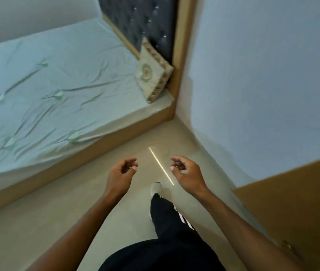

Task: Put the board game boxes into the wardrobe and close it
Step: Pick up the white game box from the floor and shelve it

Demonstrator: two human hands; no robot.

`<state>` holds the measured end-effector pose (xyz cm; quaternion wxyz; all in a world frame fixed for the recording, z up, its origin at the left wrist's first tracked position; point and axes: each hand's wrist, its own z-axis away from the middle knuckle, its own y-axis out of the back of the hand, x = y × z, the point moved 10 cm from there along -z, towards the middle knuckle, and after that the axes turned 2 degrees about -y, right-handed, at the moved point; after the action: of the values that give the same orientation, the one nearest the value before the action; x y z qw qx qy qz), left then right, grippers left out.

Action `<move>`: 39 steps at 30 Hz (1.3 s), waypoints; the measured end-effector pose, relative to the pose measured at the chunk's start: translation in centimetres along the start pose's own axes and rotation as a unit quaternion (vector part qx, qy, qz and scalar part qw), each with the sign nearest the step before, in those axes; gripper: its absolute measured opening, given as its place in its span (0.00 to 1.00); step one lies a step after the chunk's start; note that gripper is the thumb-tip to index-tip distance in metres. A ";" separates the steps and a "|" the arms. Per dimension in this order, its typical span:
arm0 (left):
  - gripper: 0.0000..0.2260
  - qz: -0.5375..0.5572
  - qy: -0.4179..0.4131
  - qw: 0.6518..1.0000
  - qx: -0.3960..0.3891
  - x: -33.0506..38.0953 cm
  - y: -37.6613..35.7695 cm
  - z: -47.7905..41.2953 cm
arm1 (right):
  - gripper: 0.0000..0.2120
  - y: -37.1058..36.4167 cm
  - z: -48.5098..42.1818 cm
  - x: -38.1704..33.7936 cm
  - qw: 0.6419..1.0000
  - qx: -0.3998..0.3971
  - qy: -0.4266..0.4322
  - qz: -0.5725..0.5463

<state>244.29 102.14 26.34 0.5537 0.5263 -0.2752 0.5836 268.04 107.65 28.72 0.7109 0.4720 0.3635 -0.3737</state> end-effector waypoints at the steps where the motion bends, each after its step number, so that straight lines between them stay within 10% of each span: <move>1: 0.13 0.001 0.006 1.000 0.017 -0.5 2.1 -0.6 | 0.12 -2.1 -1.6 -1.3 1.000 -0.021 0.006 0.010; 16: 0.12 0.166 0.146 0.894 0.391 -10.9 37.8 -0.7 | 0.14 -43.7 -13.0 -24.2 0.893 -0.384 0.164 0.167; 39: 0.12 0.233 0.132 0.669 0.694 -30.2 92.2 20.3 | 0.13 -109.1 12.8 -47.6 0.696 -0.611 0.324 0.195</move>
<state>159.25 51.29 28.69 -0.0947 0.5947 0.1710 0.7798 153.01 74.49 30.23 0.7379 0.0862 0.6197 0.2532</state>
